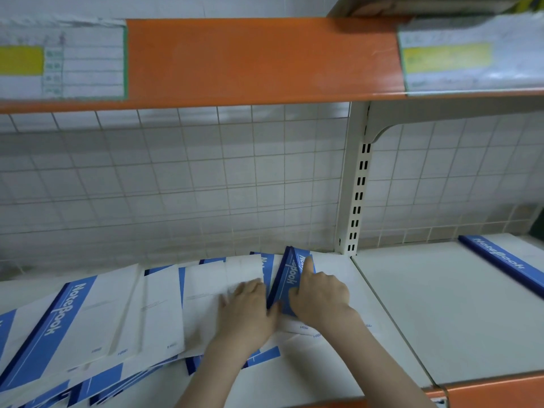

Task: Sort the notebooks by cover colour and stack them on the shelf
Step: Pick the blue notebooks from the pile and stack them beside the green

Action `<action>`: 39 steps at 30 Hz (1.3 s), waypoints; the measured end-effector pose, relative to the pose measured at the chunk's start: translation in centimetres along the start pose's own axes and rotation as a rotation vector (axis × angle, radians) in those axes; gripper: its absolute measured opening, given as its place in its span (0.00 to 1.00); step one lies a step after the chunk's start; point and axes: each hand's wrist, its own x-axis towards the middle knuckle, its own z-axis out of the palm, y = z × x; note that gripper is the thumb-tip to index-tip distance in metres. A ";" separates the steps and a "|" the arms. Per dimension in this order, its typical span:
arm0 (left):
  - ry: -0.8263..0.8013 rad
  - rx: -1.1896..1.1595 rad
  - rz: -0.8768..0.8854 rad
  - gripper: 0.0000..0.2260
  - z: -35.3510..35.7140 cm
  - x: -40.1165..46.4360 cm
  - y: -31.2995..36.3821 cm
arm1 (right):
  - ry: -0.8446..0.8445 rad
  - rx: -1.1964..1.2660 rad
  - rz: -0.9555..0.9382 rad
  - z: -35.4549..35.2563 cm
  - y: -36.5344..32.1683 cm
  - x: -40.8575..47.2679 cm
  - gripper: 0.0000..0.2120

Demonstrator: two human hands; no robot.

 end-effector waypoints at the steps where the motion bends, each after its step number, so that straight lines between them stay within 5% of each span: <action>1: 0.044 -0.043 0.042 0.18 0.5 0.2 0.7 | 0.010 0.039 0.013 0.0 0.2 0.1 0.29; 7: 0.109 -0.286 0.012 0.26 2.0 1.5 2.3 | 0.026 0.352 0.005 -1.0 2.2 -0.1 0.22; 13: 0.118 -0.897 0.034 0.20 1.7 0.6 3.3 | -0.053 0.449 -0.111 -2.0 0.9 -1.2 0.18; 18: 0.008 -1.045 0.074 0.19 0.5 -0.5 2.6 | -0.119 0.555 0.005 -2.6 0.8 -0.8 0.21; 23: -0.103 -1.166 0.031 0.17 0.6 -1.4 1.6 | -0.187 0.458 0.076 -2.1 0.2 0.7 0.24; 27: -0.085 -1.251 -0.075 0.24 0.2 -1.7 0.4 | -0.193 0.314 0.051 -1.9 -0.1 1.6 0.13; 30: -0.069 -1.089 -0.022 0.23 0.0 -1.8 0.3 | -0.238 0.255 0.014 -2.2 -0.7 1.7 0.10; 34: 0.214 -0.310 -0.028 0.18 0.1 -1.2 0.7 | -0.227 0.169 -0.038 -2.3 -1.3 1.6 0.11; 39: 0.092 0.094 -0.106 0.09 0.1 -0.2 2.1 | -0.212 0.234 -0.039 -2.4 -0.7 1.2 0.11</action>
